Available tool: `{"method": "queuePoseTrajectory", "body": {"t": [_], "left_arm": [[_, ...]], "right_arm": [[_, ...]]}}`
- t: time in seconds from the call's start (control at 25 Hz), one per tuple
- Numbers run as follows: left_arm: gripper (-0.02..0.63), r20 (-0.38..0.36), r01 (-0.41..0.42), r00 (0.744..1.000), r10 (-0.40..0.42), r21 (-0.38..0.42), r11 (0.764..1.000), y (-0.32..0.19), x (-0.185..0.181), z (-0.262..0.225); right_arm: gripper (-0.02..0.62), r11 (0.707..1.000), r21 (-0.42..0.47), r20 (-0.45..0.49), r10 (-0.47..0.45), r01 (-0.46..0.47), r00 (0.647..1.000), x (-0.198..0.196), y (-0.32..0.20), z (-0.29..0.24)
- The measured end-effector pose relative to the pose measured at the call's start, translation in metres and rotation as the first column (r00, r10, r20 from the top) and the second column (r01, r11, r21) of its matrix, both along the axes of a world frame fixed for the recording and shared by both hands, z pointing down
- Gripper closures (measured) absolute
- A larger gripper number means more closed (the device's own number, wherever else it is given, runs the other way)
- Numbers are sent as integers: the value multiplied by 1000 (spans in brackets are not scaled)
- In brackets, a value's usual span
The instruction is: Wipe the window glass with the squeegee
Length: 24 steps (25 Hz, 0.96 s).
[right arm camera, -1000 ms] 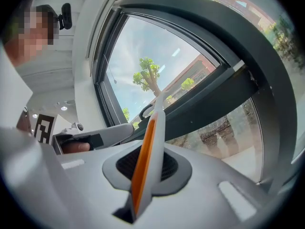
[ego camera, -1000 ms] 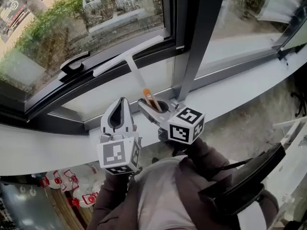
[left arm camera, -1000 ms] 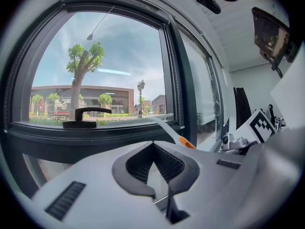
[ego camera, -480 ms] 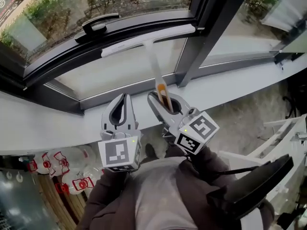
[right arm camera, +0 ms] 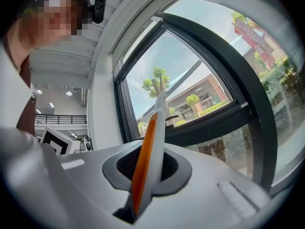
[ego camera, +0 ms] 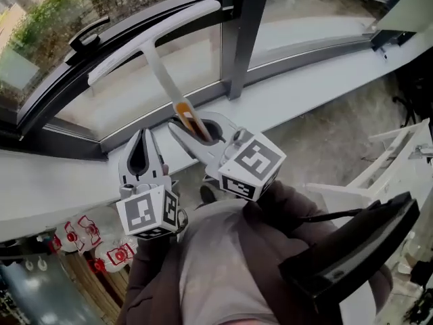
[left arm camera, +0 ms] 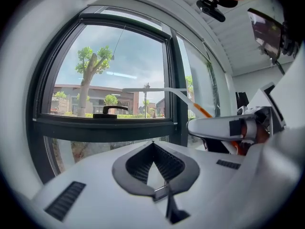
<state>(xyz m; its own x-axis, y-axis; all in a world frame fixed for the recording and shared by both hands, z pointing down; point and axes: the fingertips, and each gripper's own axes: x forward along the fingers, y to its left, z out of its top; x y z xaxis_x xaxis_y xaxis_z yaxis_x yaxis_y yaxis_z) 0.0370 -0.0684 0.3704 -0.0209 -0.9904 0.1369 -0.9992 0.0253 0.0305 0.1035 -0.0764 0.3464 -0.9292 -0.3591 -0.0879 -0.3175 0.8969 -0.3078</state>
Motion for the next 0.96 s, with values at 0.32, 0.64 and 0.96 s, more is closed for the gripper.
{"method": "queuePoseTrajectory", "body": {"t": [0.32, 0.64, 0.96], "left_arm": [[604, -15, 5, 1000, -5, -6, 1000, 16, 45, 4], [604, -85, -85, 994, 76, -107, 991, 23, 91, 39], [604, -177, -153, 977, 122, -178, 972, 25, 123, 52]], "right_arm": [[574, 999, 37, 30, -26, 25, 999, 37, 7, -13], [574, 1000, 14, 43, 26, -27, 999, 80, 9, -6], [574, 999, 10, 55, 29, -30, 998, 96, 5, -15]]}}
